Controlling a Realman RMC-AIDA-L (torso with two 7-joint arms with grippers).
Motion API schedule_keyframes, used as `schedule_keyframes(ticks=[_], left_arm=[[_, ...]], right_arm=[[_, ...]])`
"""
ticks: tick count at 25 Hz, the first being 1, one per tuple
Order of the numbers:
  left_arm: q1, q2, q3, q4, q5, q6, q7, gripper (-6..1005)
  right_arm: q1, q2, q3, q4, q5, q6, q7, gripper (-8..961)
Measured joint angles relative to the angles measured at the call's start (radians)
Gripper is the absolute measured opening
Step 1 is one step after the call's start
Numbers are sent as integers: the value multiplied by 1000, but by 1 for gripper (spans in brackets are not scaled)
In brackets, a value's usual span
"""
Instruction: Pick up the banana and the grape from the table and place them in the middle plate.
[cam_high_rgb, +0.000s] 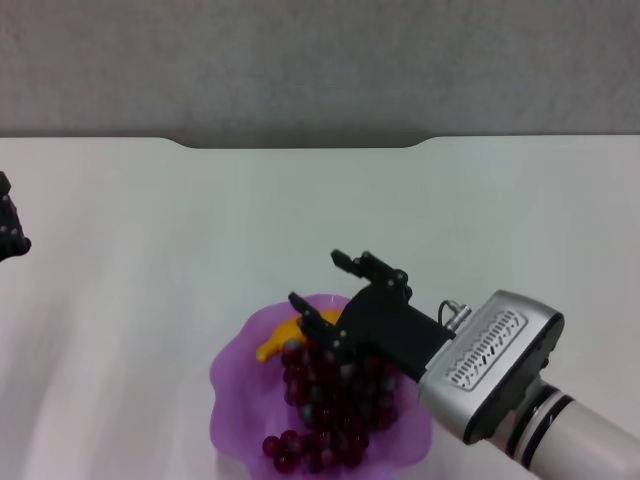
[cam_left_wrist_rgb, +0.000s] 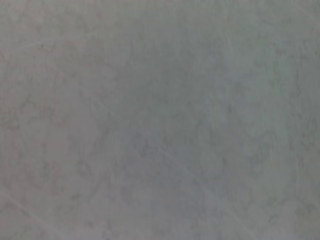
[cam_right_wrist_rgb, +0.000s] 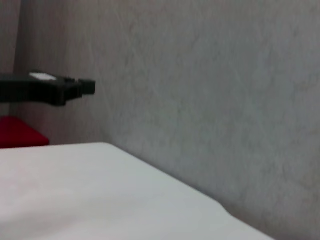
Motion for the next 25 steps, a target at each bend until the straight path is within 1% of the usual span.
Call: schedule_keyframes(ticks=[7,12,15,21,25], left_arm=[[3,0,-3,-1,0,-1,0,42],[3,0,-2,-2,0,-2,0,43],[3,0,-1,-2,0,-2,0,43],[3,0,0,-2,0,-2,0,42],[3,0,1,-2,0,-2,0,42]], right_arm=[[-11,-16,62,11,-1,99,-4,683],[-35,-30,118,13,0,152,-15,493],[-64,-31,160,14,1,187,-51,254],[-130,-14,241,33,8,292,-201,126],[-172,-10,279,43,10,364,-222,41]])
